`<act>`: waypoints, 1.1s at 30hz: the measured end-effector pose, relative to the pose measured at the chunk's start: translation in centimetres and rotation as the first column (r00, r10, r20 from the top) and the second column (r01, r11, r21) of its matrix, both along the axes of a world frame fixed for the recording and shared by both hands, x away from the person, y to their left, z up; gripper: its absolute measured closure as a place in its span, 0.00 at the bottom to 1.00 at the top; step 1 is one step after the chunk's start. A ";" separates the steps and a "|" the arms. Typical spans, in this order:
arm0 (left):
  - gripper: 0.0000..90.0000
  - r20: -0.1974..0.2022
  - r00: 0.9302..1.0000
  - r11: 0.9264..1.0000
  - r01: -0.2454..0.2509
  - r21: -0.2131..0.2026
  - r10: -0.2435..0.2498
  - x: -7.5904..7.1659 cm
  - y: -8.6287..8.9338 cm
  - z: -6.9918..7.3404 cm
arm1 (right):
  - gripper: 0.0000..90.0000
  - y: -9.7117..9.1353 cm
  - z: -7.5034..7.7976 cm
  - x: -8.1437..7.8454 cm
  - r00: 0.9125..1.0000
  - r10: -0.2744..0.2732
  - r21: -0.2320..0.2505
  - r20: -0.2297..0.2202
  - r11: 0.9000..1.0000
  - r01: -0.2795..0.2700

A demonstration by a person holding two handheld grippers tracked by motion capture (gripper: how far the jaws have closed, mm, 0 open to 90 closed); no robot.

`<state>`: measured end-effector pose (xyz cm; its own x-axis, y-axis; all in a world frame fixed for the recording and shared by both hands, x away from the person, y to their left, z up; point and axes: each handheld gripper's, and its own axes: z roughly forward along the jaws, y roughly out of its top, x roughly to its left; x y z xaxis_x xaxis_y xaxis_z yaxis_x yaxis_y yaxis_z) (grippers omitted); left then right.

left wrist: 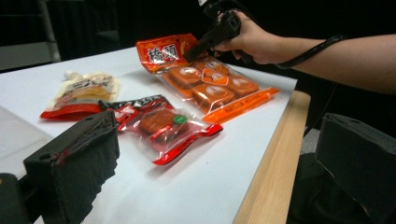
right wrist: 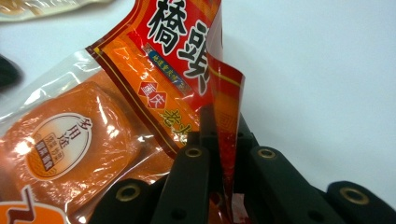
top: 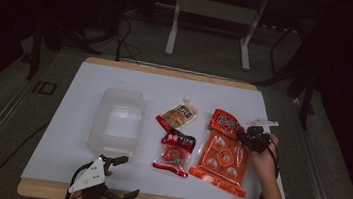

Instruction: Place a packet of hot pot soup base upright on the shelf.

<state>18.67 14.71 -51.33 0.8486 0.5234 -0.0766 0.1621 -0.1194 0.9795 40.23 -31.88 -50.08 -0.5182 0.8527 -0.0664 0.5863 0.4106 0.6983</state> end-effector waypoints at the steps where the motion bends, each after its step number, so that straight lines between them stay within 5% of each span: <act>1: 0.00 0.001 1.000 1.000 -0.004 0.001 0.004 0.0 0.0 0.0 | 0.99 -0.1 0.3 -0.2 1.000 0.003 0.002 0.007 1.000 -0.003; 5: 0.00 -0.007 1.000 1.000 -0.014 0.027 0.014 0.1 -0.1 -0.1 | 0.99 0.1 1.6 -0.9 0.999 0.016 -0.009 0.044 1.000 -0.015; 14: 0.00 -0.050 0.999 0.999 0.005 0.036 -0.003 0.3 -0.3 -0.3 | 0.99 -0.1 4.7 -3.2 0.990 0.054 0.050 0.130 0.997 -0.061; 21: 0.00 -0.042 0.999 0.996 -0.014 0.089 0.018 0.0 -0.6 -0.1 | 0.99 0.8 7.9 -6.4 0.961 0.135 0.006 0.241 0.990 -0.140; 25: 0.00 -0.048 0.999 0.995 -0.020 0.099 0.025 -0.1 -0.7 0.0 | 0.99 1.2 9.0 -7.6 0.951 0.159 0.011 0.265 0.986 -0.168; 33: 0.00 -0.015 0.999 0.994 -0.026 0.106 0.028 -0.4 -1.1 -0.1 | 0.99 2.2 11.1 -11.4 0.913 0.240 0.034 0.330 0.963 -0.266</act>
